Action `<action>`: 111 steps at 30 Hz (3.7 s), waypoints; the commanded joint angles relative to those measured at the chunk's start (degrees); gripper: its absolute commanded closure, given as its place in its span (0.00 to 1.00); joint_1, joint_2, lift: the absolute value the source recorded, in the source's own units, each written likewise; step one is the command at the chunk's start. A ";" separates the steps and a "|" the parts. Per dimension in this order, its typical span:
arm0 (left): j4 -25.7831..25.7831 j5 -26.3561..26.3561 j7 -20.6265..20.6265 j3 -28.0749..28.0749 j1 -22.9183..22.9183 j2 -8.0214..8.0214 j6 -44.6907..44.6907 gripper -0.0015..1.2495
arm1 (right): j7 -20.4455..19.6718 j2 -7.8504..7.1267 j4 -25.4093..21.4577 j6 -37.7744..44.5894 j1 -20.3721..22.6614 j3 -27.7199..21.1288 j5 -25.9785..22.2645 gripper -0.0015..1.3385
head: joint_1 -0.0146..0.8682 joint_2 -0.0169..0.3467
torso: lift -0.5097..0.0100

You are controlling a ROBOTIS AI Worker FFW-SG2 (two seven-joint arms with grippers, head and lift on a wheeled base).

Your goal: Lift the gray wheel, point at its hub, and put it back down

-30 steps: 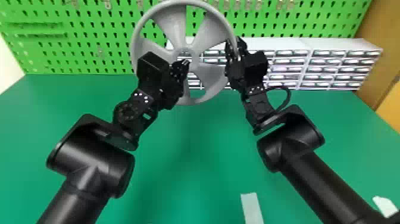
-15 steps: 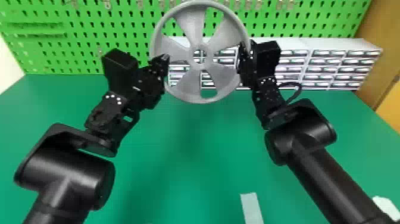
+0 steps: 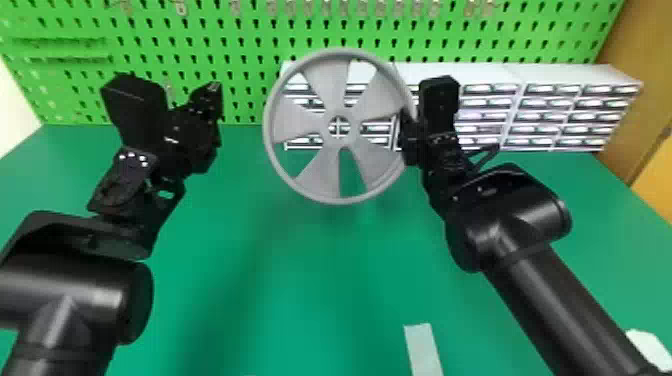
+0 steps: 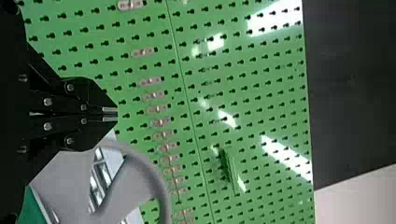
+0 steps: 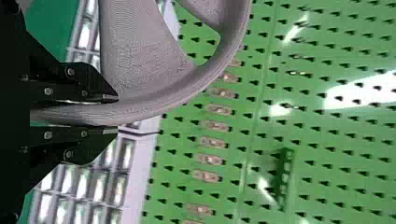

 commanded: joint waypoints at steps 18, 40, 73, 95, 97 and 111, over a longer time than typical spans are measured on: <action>-0.38 -0.18 2.36 4.40 0.95 -0.46 -0.08 0.98 | 6.74 1.12 -1.79 31.30 -0.82 -1.02 -1.55 0.97 | 0.80 0.18 | 0.81; -0.38 -0.26 2.44 3.96 0.95 -0.37 0.71 0.98 | 16.50 2.09 9.90 39.39 -4.34 -1.54 -5.41 0.97 | 0.80 0.18 | 0.81; -0.21 0.09 2.44 3.43 0.95 -0.37 1.41 0.98 | 19.13 3.05 15.26 41.76 -6.18 -2.78 -4.62 0.96 | 0.80 0.18 | 0.81; -0.03 0.18 2.44 3.17 0.95 -0.37 1.50 0.98 | 19.13 3.32 15.43 41.32 -6.53 -1.19 -3.39 0.63 | 0.80 0.18 | 0.81; -0.03 0.18 2.44 3.17 0.95 -0.37 1.50 0.98 | 19.13 3.23 15.43 41.06 -6.45 -1.28 -3.74 0.56 | 0.80 0.18 | 0.81; 0.23 1.06 2.44 2.55 1.30 -0.37 1.50 0.98 | 19.13 3.23 15.08 38.68 -5.65 -6.12 -3.92 0.38 | 0.80 0.18 | 0.81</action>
